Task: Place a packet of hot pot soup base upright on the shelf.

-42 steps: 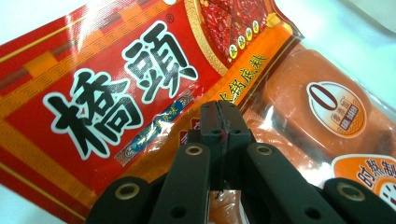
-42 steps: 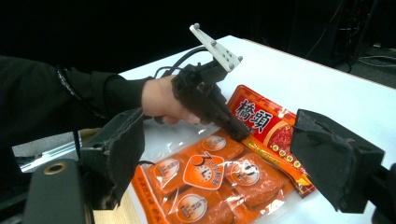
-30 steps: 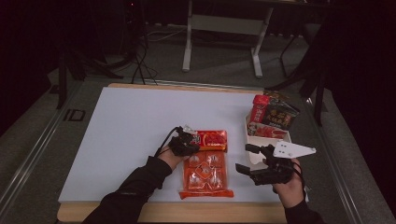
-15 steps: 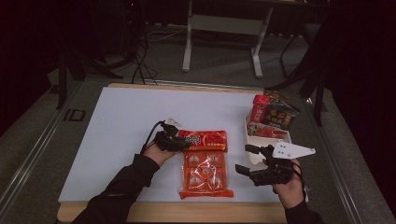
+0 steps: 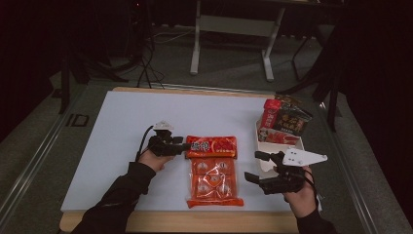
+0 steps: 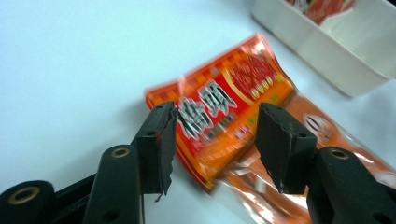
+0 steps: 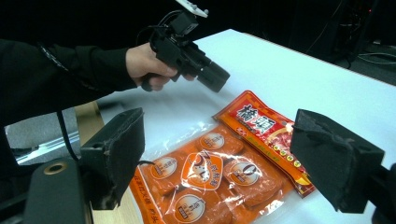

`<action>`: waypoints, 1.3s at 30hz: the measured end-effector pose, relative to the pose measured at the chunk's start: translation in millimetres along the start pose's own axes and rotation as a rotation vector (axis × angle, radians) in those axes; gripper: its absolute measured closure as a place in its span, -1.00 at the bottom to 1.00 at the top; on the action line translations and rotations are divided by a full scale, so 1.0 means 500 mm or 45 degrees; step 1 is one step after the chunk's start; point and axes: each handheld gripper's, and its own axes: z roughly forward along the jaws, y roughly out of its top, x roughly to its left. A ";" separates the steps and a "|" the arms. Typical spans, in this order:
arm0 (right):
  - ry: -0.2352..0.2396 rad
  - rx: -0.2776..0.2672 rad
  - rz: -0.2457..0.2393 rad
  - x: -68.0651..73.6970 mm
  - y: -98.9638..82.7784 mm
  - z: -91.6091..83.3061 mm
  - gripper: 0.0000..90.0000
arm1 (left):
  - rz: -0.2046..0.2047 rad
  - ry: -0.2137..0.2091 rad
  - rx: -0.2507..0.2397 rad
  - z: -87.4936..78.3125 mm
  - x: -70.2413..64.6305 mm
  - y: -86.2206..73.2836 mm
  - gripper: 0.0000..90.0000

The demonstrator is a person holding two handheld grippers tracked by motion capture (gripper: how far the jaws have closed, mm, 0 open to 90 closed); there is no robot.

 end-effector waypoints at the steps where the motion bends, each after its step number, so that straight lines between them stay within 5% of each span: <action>1: -0.001 0.000 0.000 0.000 0.000 0.000 -0.60 | 0.026 0.042 0.002 0.002 0.001 -0.002 0.06; 4: 0.000 0.003 0.001 0.000 -0.001 0.000 -0.60 | -0.002 0.099 0.047 0.008 0.002 -0.003 0.02; 5: -0.001 0.002 0.000 -0.001 -0.001 0.001 -0.60 | -0.095 0.104 0.116 0.013 0.011 -0.003 0.02; 6: -0.001 0.002 0.000 -0.001 -0.002 0.001 -0.60 | -0.123 0.099 0.127 0.015 0.014 -0.004 0.01; 11: -0.003 0.005 0.003 -0.002 -0.003 0.000 -0.60 | -0.159 0.059 0.159 0.033 0.025 -0.017 -0.21; 25: -0.005 0.011 0.004 -0.005 -0.007 0.000 -0.60 | -0.144 0.008 0.183 0.083 0.037 -0.018 -0.23; 39: 0.002 0.015 0.003 -0.006 -0.008 0.000 -0.60 | -0.104 -0.115 0.238 0.113 0.013 -0.010 0.40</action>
